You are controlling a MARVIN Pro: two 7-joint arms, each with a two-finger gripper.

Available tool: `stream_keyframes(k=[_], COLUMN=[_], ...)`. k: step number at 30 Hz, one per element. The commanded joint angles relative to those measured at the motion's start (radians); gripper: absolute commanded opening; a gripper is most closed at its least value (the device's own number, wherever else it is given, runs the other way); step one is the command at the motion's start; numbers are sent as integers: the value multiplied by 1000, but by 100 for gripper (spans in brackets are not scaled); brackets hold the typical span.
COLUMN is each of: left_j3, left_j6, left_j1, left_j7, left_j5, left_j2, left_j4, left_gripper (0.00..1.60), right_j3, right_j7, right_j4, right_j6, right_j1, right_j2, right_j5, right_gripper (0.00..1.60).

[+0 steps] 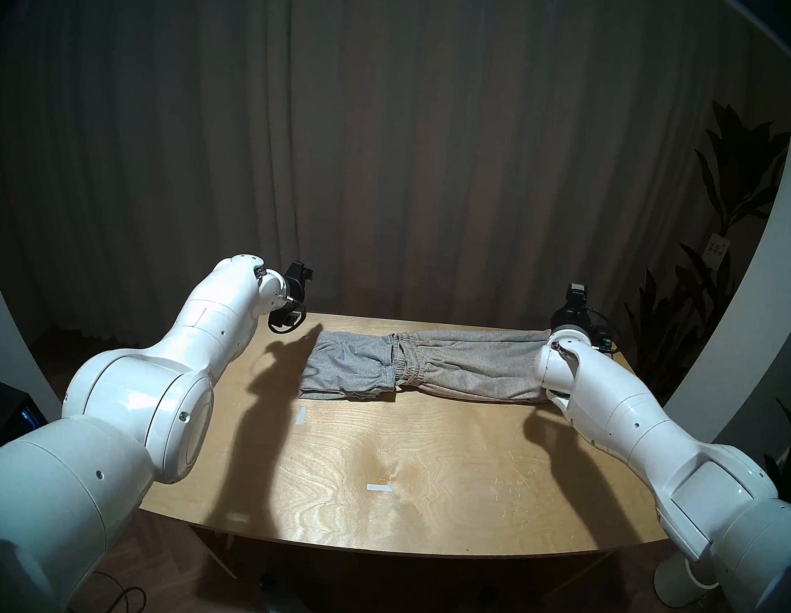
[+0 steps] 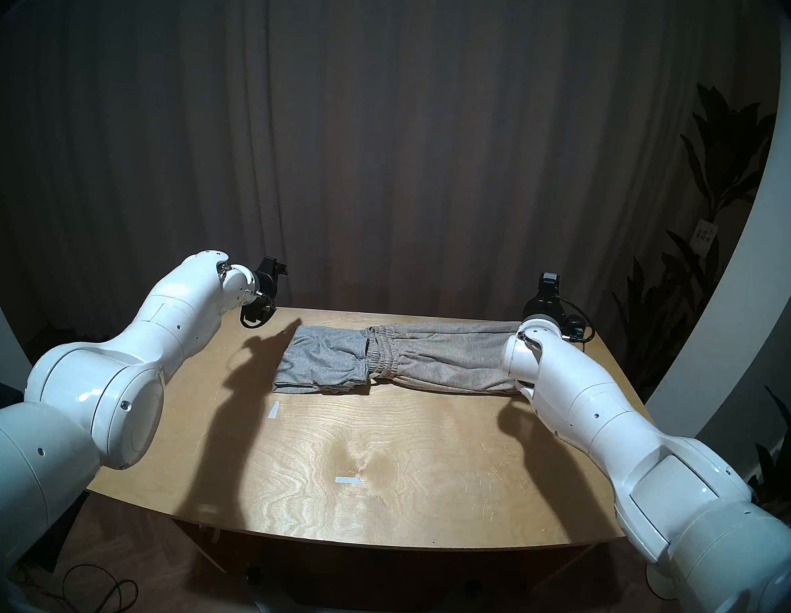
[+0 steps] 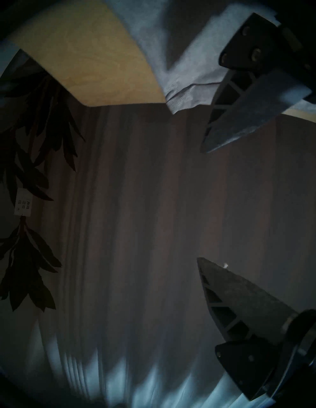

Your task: Fold pants twice and stack them

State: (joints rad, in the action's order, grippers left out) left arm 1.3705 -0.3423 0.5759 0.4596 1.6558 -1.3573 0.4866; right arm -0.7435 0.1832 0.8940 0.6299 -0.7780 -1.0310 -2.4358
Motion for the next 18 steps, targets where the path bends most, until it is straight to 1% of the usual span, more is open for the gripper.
stream_keyframes(k=[1,9,18], left_j3=[8,20,49], left_j6=[-17,-48,-81], left_j1=[-11,2,9], left_j7=[-21,-35,-69], left_j5=[1,0,18], left_j2=[31,48,67], left_j4=[39,63,99], left_gripper=[160,160,160], right_j3=[-8,9,40], right_j7=[10,-8,-30], right_j4=[66,121,169], right_j6=[-38,-89,-147], right_j1=[31,1,-36], right_j2=[85,132,177], right_j5=[22,30,32], right_gripper=[160,160,160])
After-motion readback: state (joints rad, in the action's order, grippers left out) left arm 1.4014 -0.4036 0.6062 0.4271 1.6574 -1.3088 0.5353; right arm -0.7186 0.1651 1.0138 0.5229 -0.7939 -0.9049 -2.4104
